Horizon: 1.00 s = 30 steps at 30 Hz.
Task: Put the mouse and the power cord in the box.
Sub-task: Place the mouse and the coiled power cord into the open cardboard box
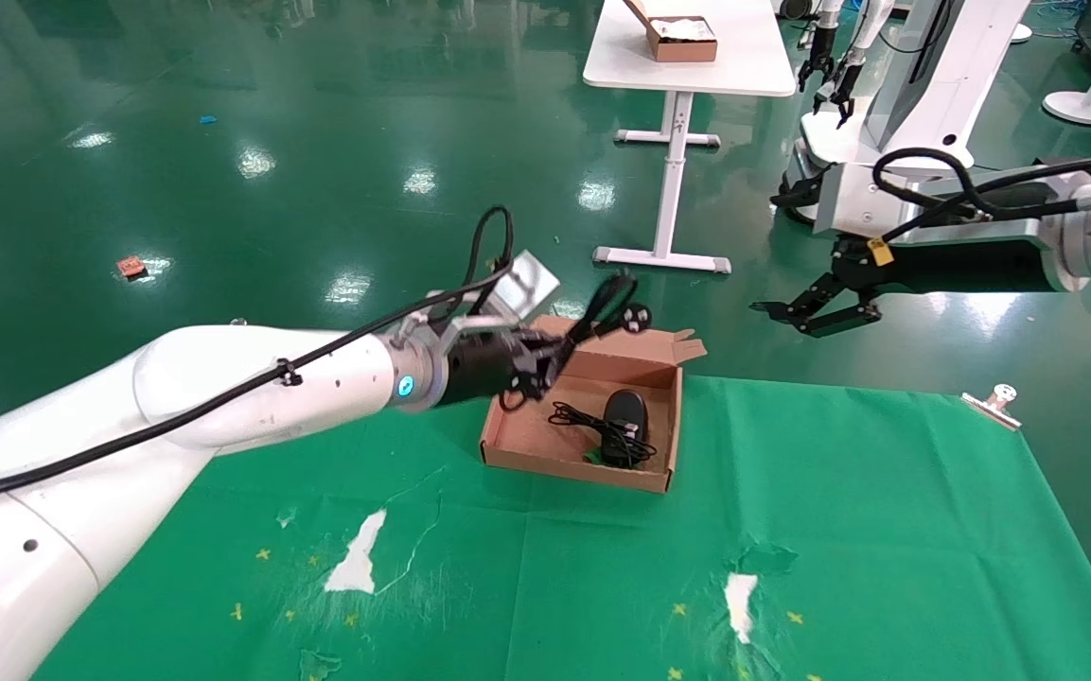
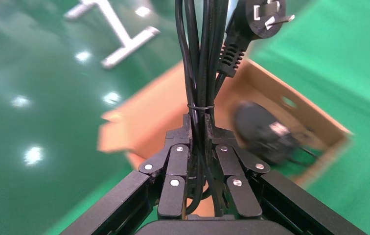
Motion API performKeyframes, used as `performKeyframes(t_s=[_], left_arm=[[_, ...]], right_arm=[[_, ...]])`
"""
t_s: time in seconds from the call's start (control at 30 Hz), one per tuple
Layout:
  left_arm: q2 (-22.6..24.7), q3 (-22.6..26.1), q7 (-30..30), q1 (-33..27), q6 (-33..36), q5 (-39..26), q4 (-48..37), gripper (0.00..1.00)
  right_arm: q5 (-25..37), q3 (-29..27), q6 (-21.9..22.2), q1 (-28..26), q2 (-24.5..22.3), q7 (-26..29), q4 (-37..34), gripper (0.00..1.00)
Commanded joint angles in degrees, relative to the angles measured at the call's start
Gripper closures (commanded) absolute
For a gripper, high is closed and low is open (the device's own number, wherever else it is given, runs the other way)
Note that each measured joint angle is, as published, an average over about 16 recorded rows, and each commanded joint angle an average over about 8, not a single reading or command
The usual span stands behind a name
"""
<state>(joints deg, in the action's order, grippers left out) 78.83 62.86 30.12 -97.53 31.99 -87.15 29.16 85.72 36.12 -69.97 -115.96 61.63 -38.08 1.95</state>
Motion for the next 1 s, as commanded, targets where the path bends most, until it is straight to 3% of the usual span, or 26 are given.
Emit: performKeyframes(t_s=[0.03,0.13,0.17,0.67,1.0], left_arm=[[0.01,1.85,2.32,-0.37,-1.85,-0.2,0.97,0.36],[0.04,2.66,2.81,-0.51,-2.94,-0.4,1.3,0.01],[0.03,2.68,2.77,-0.6,-3.08,-0.45,1.29,0.0],[-0.76,0.58,1.69,0.16,-0.48,0.55,1.42,0.0],[-7.06,-6.35,-1.4,5.4,7.44,7.1,7.73,0.0]], right_arm=[[0.01,0.0,-0.1,-0.18,-0.04,-0.16,-0.24,0.0],[0.01,0.01,-0.21,-0.32,-0.13,-0.2,-0.37,0.0],[0.01,0.0,-0.18,-0.29,-0.1,-0.2,-0.39,0.0],[-0.5,-0.24,-0.12,0.61,-0.18,0.36,0.56,0.0],[-6.63,-3.04,-2.32,8.19,-3.92,7.2,10.59,0.0]])
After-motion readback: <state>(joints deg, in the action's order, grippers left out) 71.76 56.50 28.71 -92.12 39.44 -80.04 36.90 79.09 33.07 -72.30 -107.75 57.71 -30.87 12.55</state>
